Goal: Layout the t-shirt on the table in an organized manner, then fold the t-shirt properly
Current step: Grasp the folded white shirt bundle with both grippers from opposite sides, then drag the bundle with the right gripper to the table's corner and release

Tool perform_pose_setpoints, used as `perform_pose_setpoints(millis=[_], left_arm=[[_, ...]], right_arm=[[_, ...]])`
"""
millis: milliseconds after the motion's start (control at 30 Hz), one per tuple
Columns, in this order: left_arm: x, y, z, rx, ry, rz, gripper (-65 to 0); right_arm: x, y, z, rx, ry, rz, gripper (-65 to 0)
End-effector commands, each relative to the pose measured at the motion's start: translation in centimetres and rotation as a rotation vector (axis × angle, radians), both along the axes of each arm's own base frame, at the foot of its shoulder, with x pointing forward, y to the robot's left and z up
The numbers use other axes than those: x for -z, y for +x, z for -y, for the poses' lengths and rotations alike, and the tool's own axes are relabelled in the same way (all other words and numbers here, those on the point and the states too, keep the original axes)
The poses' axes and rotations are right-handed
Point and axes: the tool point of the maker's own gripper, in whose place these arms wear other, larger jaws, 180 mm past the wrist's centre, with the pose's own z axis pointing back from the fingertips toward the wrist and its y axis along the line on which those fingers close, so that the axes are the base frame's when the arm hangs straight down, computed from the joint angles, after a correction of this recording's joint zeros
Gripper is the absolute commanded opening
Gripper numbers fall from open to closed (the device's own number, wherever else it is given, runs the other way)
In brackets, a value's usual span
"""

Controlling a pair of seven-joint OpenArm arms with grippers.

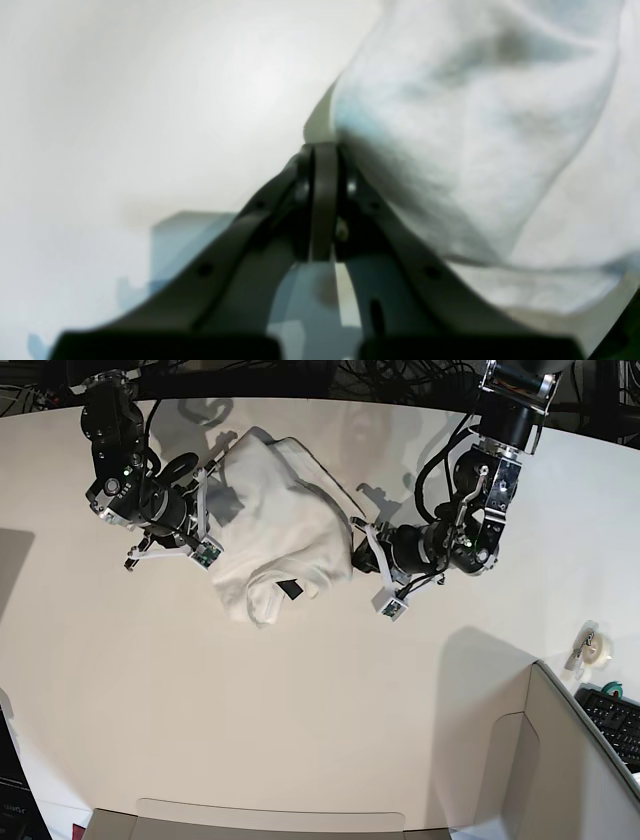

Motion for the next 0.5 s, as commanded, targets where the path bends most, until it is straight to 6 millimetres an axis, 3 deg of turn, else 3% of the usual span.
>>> perform_pose_setpoints(millis=[0, 200, 300, 467], left_arm=[[0.4, 0.2, -0.9, -0.004, 0.052, -0.014, -65.0], [0.5, 1.3, -0.5, -0.016, 0.044, -0.023, -65.0], [0.2, 2.0, 0.5, -0.017, 0.022, -0.023, -65.0], [-0.5, 3.0, 0.7, -0.018, 0.019, -0.003, -65.0]], right_arm=[[-0.5, 0.1, -0.7, -0.006, 0.028, 0.019, -65.0], [0.6, -1.6, -2.4, -0.001, 0.075, -0.028, -65.0], [0.8, -2.1, -2.5, -0.001, 0.079, -0.037, -65.0], [0.5, -2.2, -2.4, 0.004, 0.08, -0.03, -65.0]])
